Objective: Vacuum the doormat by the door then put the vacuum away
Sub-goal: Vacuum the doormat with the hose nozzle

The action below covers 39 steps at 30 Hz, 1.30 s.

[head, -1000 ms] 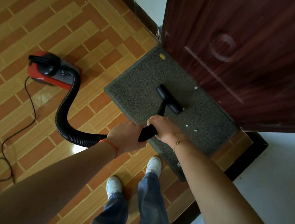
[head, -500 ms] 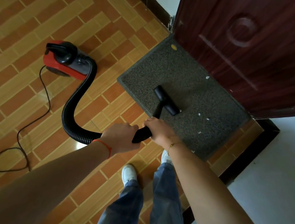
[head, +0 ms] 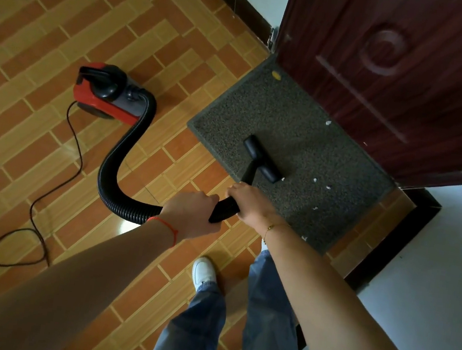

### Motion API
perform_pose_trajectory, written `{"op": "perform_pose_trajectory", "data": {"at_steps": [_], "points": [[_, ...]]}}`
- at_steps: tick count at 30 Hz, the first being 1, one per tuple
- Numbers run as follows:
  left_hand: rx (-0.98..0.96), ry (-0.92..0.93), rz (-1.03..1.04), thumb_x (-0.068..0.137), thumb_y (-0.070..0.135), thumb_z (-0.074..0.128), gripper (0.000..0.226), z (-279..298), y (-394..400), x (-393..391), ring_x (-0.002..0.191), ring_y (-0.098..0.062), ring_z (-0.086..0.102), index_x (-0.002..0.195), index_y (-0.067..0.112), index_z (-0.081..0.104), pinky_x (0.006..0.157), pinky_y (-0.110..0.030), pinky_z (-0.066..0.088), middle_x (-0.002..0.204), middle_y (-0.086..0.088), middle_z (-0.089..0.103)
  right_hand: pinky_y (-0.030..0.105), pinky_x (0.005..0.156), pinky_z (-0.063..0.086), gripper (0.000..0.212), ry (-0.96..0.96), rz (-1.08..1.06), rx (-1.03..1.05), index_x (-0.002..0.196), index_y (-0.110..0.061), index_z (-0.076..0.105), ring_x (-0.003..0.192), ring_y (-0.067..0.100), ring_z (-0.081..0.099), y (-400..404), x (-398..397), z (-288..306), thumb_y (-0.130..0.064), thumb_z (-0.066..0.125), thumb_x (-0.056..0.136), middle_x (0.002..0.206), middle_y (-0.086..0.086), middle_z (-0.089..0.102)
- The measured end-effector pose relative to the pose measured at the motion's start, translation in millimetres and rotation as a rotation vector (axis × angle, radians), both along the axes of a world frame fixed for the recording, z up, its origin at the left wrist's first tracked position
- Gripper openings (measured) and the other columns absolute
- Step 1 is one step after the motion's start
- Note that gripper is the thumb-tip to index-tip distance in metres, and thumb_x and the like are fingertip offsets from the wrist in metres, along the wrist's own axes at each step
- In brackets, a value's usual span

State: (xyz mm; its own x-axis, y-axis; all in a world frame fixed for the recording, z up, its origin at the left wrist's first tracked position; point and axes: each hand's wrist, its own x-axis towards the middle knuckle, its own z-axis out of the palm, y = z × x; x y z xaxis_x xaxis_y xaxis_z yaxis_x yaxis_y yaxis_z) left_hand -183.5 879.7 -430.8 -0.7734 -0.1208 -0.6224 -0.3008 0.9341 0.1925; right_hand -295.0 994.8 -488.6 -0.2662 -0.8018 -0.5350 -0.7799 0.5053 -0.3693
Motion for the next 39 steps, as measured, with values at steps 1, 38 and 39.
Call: {"op": "perform_pose_trajectory", "data": {"at_steps": [1,38,39], "points": [[0.003,-0.001,-0.007,0.089,0.045,0.050,0.031,-0.9,3.6,-8.0,0.056,-0.015,0.053,0.104,0.019,0.055,0.049,-0.029,0.043,0.068,0.003,0.055,0.043,0.079,0.056,0.022,-0.002,-0.002,-0.001,0.102,-0.013,0.059,0.100,0.025,0.063,3.5,-7.8,-1.6,0.002,0.057,0.087,0.111,0.003,0.060],[0.078,0.090,0.064,0.090,0.044,0.051,0.035,-21.6,107.8,-309.9,0.063,-0.019,0.053,0.112,0.018,0.052,0.055,-0.028,0.041,0.070,0.004,0.049,0.039,0.084,0.053,0.026,0.048,0.069,0.057,0.106,-0.013,0.059,0.109,0.022,0.059,102.8,-319.7,-5.2,0.003,0.059,0.085,0.115,0.002,0.059],[0.078,0.091,0.066,0.090,0.045,0.052,0.035,-22.5,108.2,-308.3,0.063,-0.019,0.052,0.113,0.018,0.052,0.055,-0.028,0.042,0.071,0.004,0.049,0.041,0.086,0.053,0.028,0.046,0.081,0.057,0.107,-0.013,0.059,0.112,0.022,0.058,102.7,-318.6,-6.7,0.003,0.060,0.084,0.116,0.002,0.059]]}}
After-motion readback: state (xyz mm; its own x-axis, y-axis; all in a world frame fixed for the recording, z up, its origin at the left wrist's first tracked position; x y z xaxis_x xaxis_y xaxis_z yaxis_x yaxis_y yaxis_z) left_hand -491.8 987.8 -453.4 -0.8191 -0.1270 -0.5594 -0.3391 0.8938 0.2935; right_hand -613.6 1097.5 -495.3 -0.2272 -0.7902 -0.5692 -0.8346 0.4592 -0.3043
